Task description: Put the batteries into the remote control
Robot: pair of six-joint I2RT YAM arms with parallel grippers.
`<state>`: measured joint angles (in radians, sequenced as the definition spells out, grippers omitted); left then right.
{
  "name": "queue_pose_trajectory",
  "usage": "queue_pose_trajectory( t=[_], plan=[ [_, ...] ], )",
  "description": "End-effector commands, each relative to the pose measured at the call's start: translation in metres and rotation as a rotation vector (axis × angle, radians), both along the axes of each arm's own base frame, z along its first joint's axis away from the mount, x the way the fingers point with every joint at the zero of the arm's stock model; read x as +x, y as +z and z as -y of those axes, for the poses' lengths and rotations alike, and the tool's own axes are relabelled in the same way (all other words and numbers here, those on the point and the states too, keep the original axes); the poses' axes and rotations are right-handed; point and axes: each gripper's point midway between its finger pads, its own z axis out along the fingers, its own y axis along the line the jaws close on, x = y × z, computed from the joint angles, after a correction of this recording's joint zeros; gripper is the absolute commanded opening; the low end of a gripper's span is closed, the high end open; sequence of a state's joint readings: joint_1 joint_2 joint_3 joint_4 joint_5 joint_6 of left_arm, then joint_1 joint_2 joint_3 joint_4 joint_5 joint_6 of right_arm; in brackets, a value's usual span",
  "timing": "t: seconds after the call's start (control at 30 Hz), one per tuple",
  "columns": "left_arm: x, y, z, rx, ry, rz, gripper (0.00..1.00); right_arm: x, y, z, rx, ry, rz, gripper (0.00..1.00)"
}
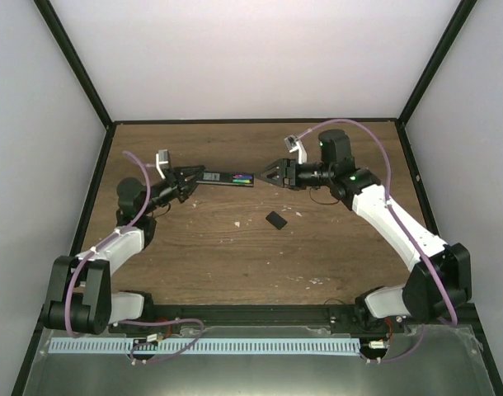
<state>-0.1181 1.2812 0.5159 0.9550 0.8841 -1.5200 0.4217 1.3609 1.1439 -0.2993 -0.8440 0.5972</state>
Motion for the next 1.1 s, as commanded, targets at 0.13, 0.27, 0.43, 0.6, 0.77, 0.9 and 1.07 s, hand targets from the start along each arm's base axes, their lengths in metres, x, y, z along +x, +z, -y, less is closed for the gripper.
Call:
queue_pose_trajectory(
  t=[0.13, 0.27, 0.43, 0.6, 0.77, 0.9, 1.07],
  plan=[
    [-0.010, 0.019, 0.000, -0.014, -0.023, 0.065, 0.00, -0.001, 0.013, -0.009, 0.110, 0.051, -0.031, 0.68],
    [-0.012, 0.021, -0.001, -0.020, -0.023, 0.071, 0.00, 0.003, 0.005, -0.011, 0.105, 0.051, -0.050, 0.68],
    [-0.013, 0.024, -0.001, -0.020, -0.023, 0.081, 0.00, 0.005, 0.005, -0.014, 0.133, 0.062, -0.048, 0.66],
    [-0.013, 0.023, -0.002, -0.018, -0.019, 0.086, 0.00, 0.002, 0.011, -0.019, 0.174, 0.090, -0.053, 0.65],
    [-0.013, 0.024, -0.002, -0.023, -0.020, 0.089, 0.00, 0.002, 0.007, -0.024, 0.185, 0.116, -0.065, 0.64],
    [-0.012, 0.024, -0.002, -0.022, -0.019, 0.091, 0.00, 0.000, 0.008, -0.029, 0.200, 0.142, -0.075, 0.61],
    [-0.012, 0.023, -0.002, -0.018, -0.019, 0.091, 0.00, -0.002, 0.010, -0.031, 0.212, 0.159, -0.078, 0.51]
  ],
)
